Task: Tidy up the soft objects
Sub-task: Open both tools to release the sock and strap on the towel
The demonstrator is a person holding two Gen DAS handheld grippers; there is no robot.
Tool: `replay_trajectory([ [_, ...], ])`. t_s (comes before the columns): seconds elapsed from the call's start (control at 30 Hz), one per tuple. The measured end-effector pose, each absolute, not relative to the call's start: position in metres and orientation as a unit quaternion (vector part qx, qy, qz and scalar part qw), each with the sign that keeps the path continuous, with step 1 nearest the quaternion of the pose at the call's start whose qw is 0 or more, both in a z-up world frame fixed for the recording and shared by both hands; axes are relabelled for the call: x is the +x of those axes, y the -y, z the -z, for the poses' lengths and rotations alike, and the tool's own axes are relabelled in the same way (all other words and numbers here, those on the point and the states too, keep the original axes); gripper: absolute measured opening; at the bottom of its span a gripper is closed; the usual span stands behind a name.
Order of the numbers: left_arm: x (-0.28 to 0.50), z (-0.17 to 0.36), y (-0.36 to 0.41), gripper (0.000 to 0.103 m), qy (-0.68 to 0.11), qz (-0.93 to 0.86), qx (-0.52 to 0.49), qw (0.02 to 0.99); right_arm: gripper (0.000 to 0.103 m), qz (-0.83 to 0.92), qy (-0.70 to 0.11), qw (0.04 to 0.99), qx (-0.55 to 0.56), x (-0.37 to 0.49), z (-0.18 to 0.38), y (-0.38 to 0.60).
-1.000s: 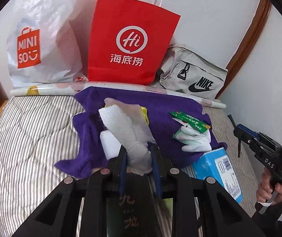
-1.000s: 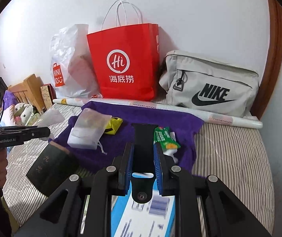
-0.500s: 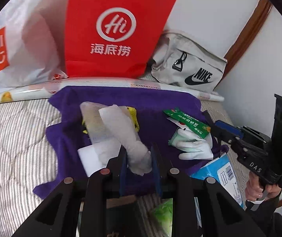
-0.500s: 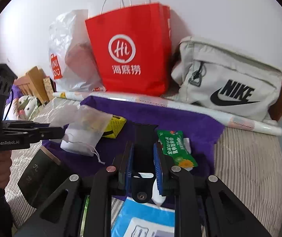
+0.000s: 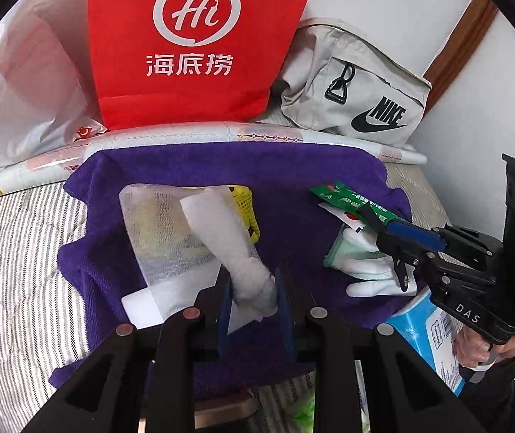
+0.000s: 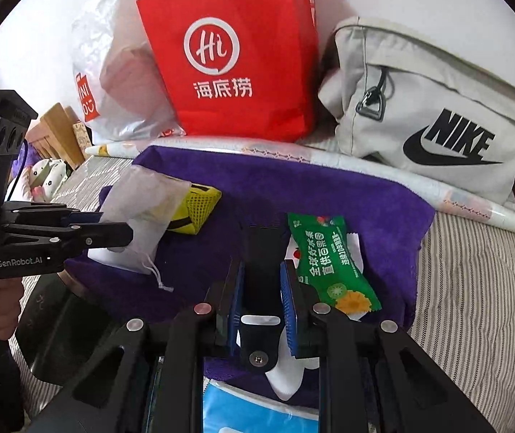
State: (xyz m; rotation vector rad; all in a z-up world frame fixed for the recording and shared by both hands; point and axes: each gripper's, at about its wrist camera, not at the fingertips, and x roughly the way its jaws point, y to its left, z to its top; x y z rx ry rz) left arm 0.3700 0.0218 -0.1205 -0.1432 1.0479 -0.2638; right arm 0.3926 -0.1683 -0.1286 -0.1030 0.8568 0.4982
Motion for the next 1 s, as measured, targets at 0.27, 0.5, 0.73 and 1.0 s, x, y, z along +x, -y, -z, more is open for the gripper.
replay_trajectory([
  [0.27,0.372,0.123,-0.021,0.025,-0.502,0.129,-0.073,0.852,0.022,-0.238,-0.422,0.874,-0.042,0.396,0.131,0.170],
  [0.5,0.367,0.115,-0.029,0.059,-0.491,0.116,-0.081,0.859,0.049,-0.236,-0.405,0.882,-0.039,0.385,0.123,0.171],
  [0.73,0.351,0.104,-0.042,0.059,-0.483,0.100,-0.085,0.866,0.049,-0.244,-0.392,0.886,-0.038,0.353,0.111,0.166],
  [1.0,0.321,0.090,-0.066,0.059,-0.465,0.081,-0.094,0.876,0.058,-0.262,-0.382,0.885,-0.050,0.294,0.107,0.146],
])
